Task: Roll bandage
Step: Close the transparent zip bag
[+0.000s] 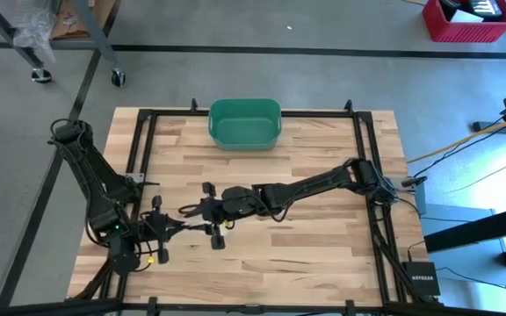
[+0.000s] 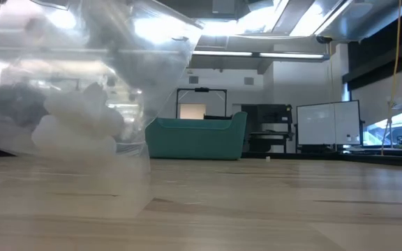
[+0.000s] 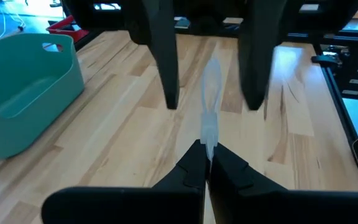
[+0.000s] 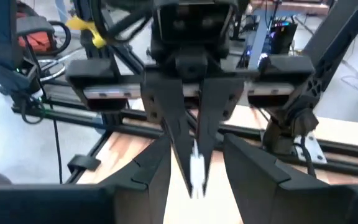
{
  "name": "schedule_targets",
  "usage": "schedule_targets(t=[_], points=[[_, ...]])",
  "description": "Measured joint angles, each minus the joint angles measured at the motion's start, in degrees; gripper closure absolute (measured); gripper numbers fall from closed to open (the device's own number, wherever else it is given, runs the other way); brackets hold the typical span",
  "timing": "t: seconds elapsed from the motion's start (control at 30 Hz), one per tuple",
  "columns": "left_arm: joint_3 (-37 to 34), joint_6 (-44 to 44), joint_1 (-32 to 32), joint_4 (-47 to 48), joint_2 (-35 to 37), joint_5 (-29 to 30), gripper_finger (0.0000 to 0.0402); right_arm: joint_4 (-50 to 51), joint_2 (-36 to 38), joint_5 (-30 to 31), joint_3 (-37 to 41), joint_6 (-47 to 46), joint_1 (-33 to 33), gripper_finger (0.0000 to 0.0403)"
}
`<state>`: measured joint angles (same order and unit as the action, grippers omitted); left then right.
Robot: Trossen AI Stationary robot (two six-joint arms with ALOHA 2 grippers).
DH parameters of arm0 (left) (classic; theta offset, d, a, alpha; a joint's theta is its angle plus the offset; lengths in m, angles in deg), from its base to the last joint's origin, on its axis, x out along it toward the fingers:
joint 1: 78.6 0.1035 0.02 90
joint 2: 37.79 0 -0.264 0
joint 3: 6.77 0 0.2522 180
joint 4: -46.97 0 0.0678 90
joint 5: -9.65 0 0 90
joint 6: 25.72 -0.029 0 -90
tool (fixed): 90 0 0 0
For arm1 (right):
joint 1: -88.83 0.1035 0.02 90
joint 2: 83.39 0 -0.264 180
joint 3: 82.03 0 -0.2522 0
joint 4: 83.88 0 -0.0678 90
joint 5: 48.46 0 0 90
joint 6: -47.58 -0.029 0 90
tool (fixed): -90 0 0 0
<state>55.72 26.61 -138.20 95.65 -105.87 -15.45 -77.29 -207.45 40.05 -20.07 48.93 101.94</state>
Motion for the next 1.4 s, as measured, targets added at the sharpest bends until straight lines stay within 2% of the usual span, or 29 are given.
schedule_targets(t=[0.77, 1.4], points=[[0.0, 0.1, -0.4, -0.1, 0.0, -0.4, 0.0401, -5.5, -2.2, 1.0, -0.1, 0.4, 0.0, 0.0254], [0.0, 0.0, -0.4, -0.1, 0.0, -0.8, 0.0401, -5.3, -4.2, 1.0, 0.1, 0.2, -0.4, 0.0254]])
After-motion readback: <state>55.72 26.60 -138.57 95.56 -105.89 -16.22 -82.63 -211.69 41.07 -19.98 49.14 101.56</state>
